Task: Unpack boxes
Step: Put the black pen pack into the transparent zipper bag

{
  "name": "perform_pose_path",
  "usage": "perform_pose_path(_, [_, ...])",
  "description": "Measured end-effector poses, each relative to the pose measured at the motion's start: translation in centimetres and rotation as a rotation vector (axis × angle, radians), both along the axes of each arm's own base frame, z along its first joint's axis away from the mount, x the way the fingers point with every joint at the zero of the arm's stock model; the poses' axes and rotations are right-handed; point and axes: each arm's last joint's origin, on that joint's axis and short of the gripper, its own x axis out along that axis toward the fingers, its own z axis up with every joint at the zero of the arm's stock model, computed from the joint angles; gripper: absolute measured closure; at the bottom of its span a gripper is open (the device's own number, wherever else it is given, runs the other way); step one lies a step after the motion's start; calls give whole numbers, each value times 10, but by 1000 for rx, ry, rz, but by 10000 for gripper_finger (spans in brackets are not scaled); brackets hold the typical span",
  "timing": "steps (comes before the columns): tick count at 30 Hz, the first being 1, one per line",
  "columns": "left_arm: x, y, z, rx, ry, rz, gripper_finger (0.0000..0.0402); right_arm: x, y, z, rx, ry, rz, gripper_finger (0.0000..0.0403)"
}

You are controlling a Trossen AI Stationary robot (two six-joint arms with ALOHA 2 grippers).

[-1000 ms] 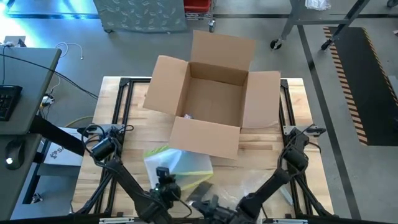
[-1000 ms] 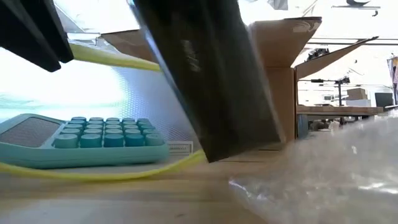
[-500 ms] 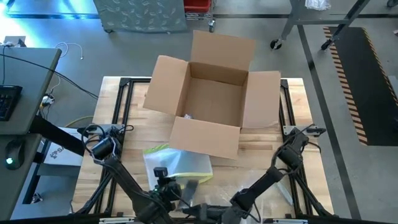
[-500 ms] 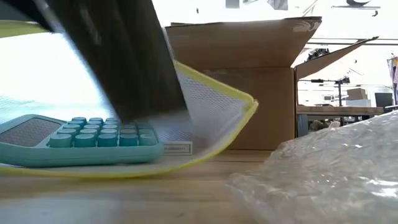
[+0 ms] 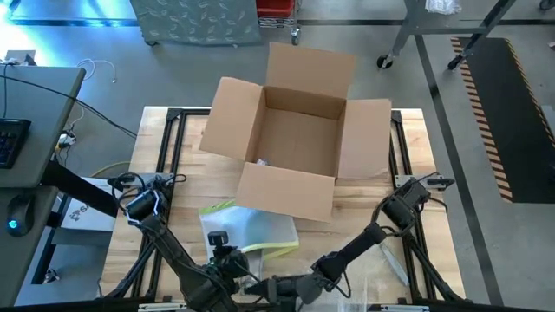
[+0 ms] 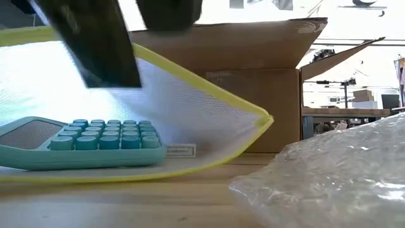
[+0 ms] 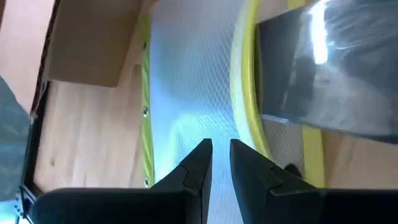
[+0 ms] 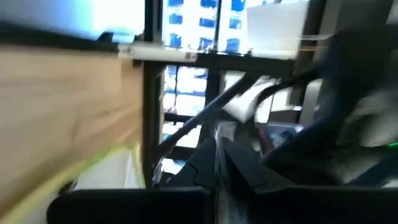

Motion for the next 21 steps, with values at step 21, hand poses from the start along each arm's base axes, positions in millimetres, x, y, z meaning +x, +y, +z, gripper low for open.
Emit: perform_pose_path(21, [-17,-3,27,-113,-122,69,363,40,-61,-61,-101,44,-214,403])
